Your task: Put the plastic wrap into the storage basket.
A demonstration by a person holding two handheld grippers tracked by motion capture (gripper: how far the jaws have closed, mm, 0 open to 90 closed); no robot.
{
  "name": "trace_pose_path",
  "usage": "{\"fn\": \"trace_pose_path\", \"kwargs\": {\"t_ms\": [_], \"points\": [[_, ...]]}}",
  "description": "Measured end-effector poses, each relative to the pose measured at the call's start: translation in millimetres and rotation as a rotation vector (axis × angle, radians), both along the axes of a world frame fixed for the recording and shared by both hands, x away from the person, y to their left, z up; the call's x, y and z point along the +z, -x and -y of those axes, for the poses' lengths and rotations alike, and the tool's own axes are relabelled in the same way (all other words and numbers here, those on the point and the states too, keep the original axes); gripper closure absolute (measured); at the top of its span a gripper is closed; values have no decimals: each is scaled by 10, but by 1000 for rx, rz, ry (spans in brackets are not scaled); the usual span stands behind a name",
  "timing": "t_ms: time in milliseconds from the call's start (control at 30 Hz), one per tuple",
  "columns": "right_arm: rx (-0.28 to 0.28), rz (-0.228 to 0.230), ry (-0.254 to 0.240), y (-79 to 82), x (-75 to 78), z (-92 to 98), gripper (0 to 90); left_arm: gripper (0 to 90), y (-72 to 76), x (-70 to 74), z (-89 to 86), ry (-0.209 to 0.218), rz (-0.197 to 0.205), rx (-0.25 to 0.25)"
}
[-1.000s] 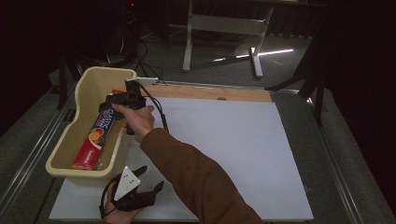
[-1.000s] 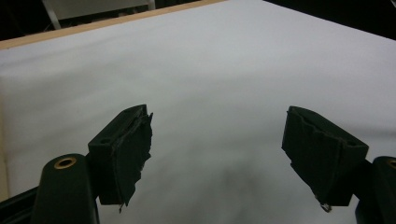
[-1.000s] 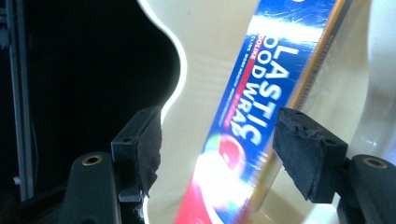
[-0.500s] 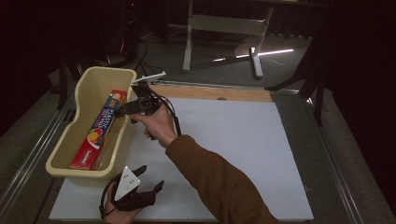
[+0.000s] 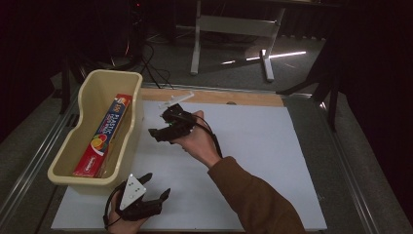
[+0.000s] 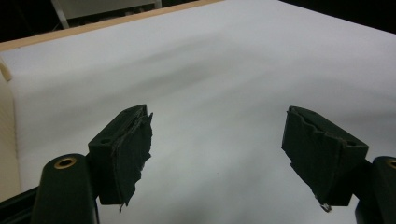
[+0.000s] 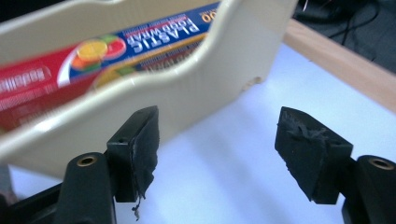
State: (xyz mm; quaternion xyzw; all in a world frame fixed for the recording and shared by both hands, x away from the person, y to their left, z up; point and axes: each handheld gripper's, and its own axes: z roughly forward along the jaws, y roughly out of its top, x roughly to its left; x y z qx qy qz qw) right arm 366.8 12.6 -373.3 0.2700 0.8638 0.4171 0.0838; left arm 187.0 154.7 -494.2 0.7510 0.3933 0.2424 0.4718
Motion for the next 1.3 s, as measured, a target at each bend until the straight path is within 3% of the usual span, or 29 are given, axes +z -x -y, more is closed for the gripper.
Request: {"fn": "trace_pose_path", "kwargs": {"t_ms": [33, 67, 233, 267, 367, 467, 500, 533, 600, 700, 733, 767, 867, 967, 1300], "points": [[0, 0, 0, 0, 0, 0, 298, 236, 0, 0, 0, 0, 0, 0], [-3, 28, -2, 36, -57, 147, 298, 236, -8, 0, 3, -1, 0, 0], [-6, 27, -23, 57, -173, 402, 304, 236, -12, 0, 9, -9, -3, 4], [5, 31, -13, 88, -246, 520, 307, 236, -11, -3, 10, -10, -7, 9], [11, 58, 8, 144, -316, 631, 309, 236, -12, -5, 7, -9, -11, 15], [35, 100, 31, 296, -451, 892, 300, 237, -15, -5, 5, -12, -10, 21], [35, 100, 31, 296, -451, 892, 300, 237, -15, -5, 5, -12, -10, 21], [40, 129, 36, 363, -518, 1040, 295, 237, -16, -6, 4, -18, -9, 26], [26, 125, 32, 410, -579, 1175, 293, 237, -20, -8, 5, -18, -11, 29], [-1, 134, 18, 449, -654, 1333, 293, 238, -22, -8, 5, -17, -11, 33], [-24, 143, 9, 488, -743, 1515, 293, 238, -23, -8, 3, -17, -11, 35], [-34, 143, 3, 501, -769, 1573, 294, 238, -29, -12, 2, -17, -13, 38], [-73, 131, -44, 561, -842, 1792, 300, 238, -38, -15, -1, -19, -15, 43], [-88, 137, -84, 627, -906, 1922, 300, 238, -36, -12, -3, -18, -14, 46], [-159, 138, -138, 747, -1085, 2227, 294, 238, -37, 5, -14, -18, -7, 50]]}}
